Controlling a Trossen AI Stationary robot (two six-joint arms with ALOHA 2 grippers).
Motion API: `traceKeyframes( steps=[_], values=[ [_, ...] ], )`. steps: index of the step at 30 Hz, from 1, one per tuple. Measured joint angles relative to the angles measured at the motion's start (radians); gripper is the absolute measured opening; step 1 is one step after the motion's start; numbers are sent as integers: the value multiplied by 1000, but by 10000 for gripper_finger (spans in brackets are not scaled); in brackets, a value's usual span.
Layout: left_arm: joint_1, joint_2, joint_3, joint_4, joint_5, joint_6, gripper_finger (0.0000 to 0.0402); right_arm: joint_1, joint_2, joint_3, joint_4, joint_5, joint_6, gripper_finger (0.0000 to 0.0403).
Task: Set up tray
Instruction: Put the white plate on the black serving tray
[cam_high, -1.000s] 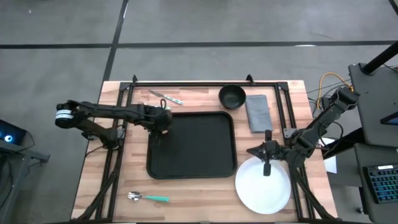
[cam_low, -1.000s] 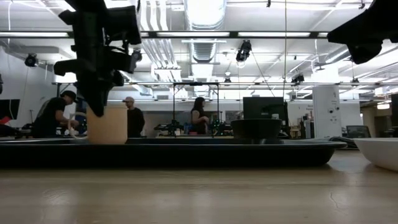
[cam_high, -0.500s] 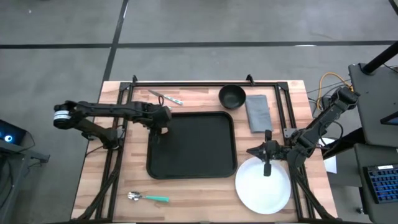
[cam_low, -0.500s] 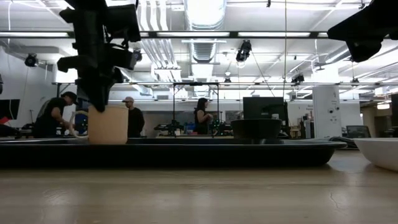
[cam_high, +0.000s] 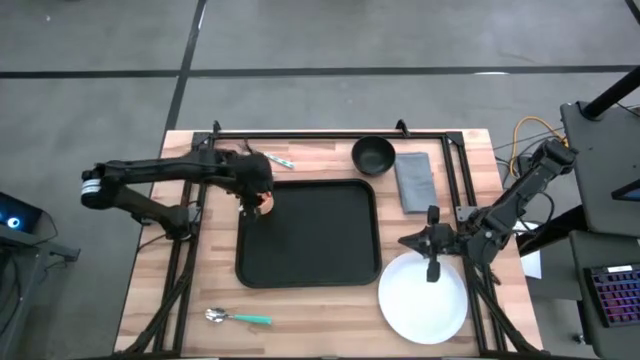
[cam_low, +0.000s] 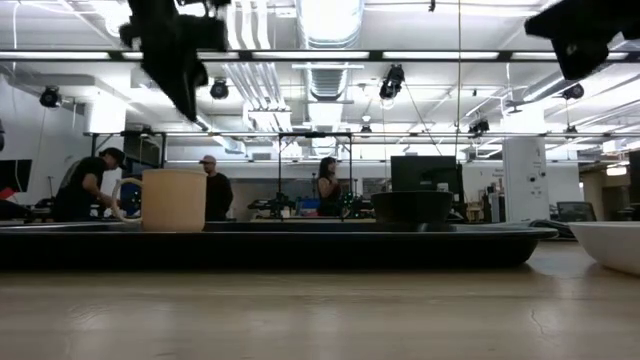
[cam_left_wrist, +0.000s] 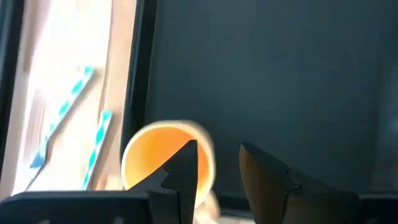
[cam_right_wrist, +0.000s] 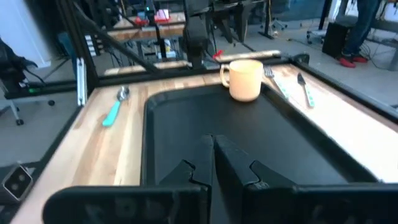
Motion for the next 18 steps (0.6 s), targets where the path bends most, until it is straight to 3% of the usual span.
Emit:
traceKeyframes(
  steps=[5, 10, 12, 15, 18],
  values=[
    [-7, -175, 11, 40, 33, -28, 102, 0, -36, 37, -50, -1, -33, 8],
    [-14, -404, -81, 188, 33, -82, 102, 0, -36, 56, -51, -13, 17, 9],
    [-29, -497, -143, 275, 34, -111, 102, -1, -35, 58, -87, -109, 34, 9],
    [-47, -606, -226, 313, 36, -135, 102, 1, -23, 55, -147, -349, 142, 9],
    [-49, -679, -296, 311, 37, -171, 102, 32, 1, 58, -205, -396, 277, 11]
  ],
)
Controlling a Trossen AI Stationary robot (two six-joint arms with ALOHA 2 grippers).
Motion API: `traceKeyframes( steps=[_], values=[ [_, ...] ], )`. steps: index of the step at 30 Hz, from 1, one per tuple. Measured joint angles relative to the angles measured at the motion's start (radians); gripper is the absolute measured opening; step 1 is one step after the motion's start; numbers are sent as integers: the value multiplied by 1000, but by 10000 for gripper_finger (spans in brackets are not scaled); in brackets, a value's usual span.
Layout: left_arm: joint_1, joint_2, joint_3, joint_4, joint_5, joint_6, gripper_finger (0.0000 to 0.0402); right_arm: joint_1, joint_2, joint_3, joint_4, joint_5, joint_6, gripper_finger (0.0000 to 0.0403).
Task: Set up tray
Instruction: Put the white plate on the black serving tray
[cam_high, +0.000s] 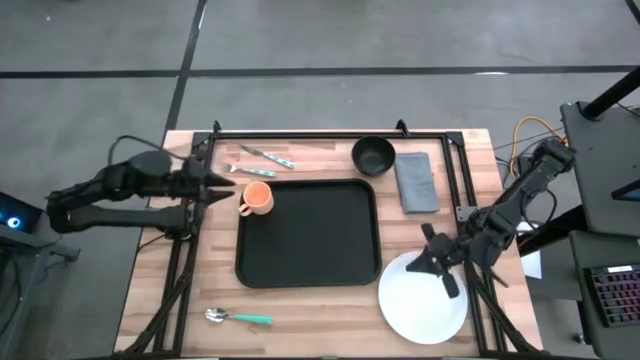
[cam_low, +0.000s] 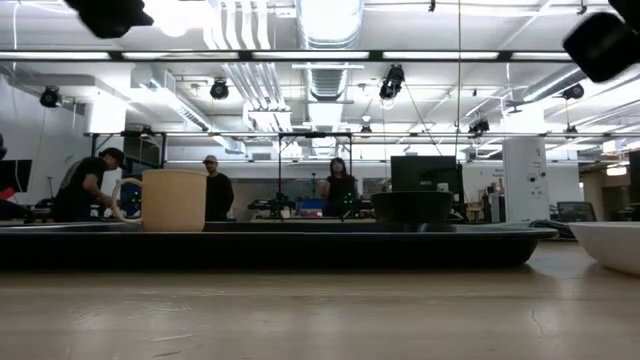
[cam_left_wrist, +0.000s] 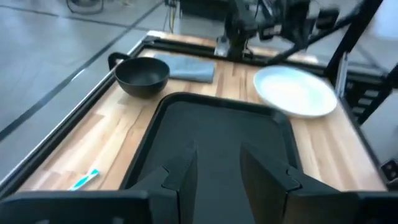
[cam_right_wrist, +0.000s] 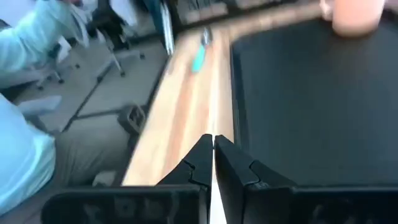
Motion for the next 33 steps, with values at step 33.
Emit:
traceKeyframes(
  steps=[33],
  values=[
    [-2, -15, -81, 49, 0, -20, 102, 45, 202, 155, -888, -249, 833, 160]
  ],
)
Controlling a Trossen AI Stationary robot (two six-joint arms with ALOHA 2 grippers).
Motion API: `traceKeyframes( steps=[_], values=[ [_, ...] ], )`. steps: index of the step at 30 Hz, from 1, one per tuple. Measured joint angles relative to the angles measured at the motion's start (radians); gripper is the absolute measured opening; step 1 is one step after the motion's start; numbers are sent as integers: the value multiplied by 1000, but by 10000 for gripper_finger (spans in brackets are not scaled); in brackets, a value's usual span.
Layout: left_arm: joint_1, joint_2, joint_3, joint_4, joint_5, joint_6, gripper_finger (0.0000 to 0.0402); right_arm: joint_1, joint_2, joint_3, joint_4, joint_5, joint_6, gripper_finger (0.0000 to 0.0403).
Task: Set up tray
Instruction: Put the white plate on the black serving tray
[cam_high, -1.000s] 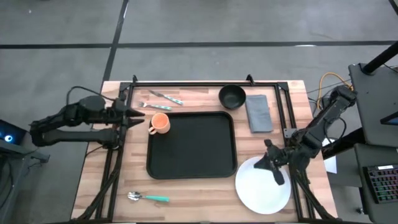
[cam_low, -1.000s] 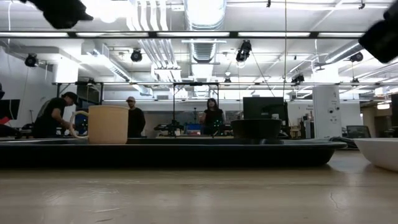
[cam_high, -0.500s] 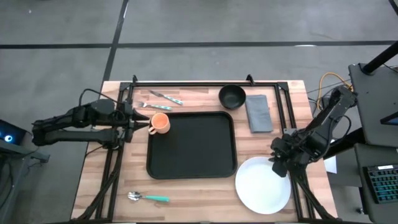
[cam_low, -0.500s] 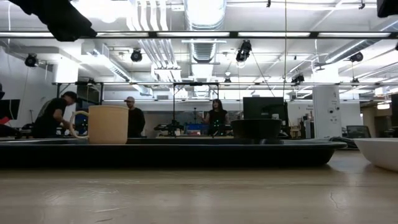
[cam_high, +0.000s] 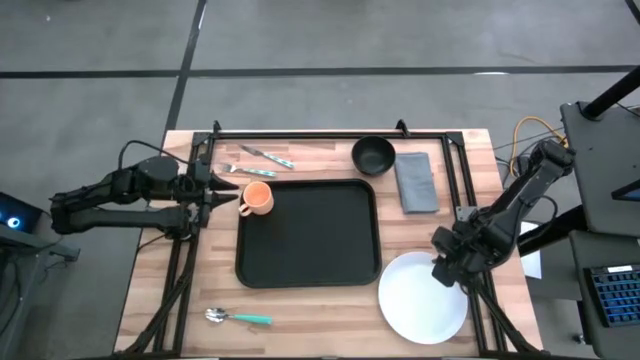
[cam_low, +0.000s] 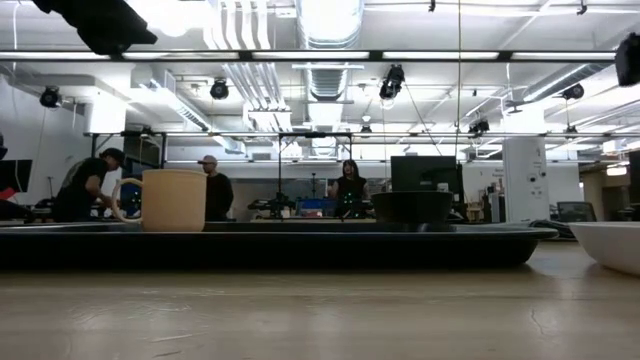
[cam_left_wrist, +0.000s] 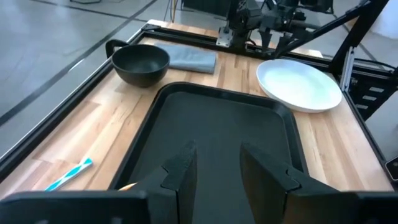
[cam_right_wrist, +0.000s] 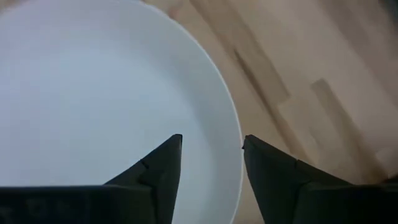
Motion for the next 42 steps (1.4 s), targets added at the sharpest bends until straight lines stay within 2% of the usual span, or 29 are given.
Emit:
traceKeyframes(
  steps=[11, 18, 23, 26, 28, 30, 35, 42],
  values=[
    [0, 0, -1, -7, 0, 0, 101, 0, -19, -125, 97, -111, 9, 147],
    [0, 0, -1, -7, 0, -6, 101, 6, -18, -179, 146, -118, 18, 150],
    [0, 0, -1, -7, 0, -8, 101, 6, -18, -230, 242, -145, 23, 125],
    [0, 0, -1, -7, 0, -10, 101, 6, -18, -237, 250, -158, 48, 80],
    [0, 0, -1, -7, 0, -10, 101, 5, -18, -225, 230, -155, 52, 36],
    [0, 0, -1, -7, 0, -10, 101, 4, -18, -197, 195, -143, 59, 18],
    [0, 0, -1, -7, 0, -10, 101, -9, -18, -113, 81, -135, 143, 9],
    [0, 8, -1, -6, 0, -10, 101, -55, -38, 74, -35, -117, 64, 8]
  ],
)
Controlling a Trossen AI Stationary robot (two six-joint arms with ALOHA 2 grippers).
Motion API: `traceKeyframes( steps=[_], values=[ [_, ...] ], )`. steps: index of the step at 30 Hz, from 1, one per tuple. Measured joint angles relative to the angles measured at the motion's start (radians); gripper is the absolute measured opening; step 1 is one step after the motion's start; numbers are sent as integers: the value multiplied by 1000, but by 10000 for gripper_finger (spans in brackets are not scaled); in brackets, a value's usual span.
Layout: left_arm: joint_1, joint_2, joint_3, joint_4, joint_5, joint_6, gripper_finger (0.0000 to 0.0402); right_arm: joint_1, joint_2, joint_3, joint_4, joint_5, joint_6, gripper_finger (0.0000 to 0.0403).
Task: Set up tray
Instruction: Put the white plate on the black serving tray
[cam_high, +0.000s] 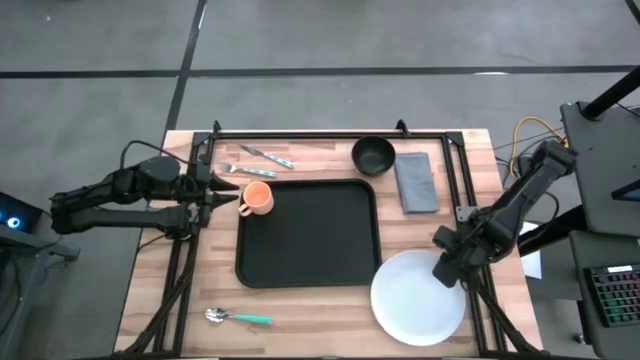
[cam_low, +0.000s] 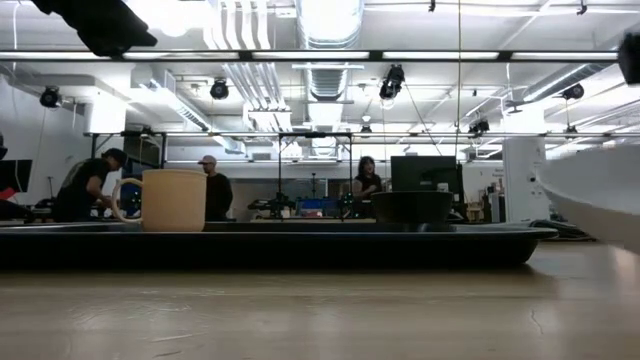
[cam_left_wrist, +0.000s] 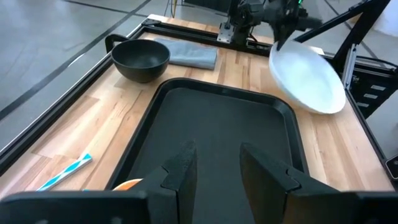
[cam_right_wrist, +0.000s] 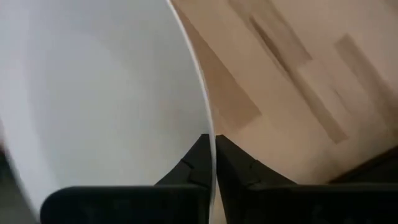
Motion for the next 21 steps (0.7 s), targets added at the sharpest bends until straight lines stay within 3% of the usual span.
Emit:
traceKeyframes(
  steps=[8, 12, 14, 17, 21],
  values=[
    [0, 13, 0, 4, 0, 0, 101, -163, 2, 186, -17, 159, -164, 8],
    [0, 34, 0, 14, -1, 0, 101, -278, 3, 198, 137, 303, -271, 8],
    [0, 44, 0, 15, -1, 0, 101, -352, 3, 184, 271, 317, -359, 8],
    [0, 60, 0, 20, -1, 1, 101, -474, 21, 161, 447, 252, -476, 8],
    [0, 78, 0, 45, -30, 18, 101, -671, 99, 129, 570, 25, -585, 8]
  ],
)
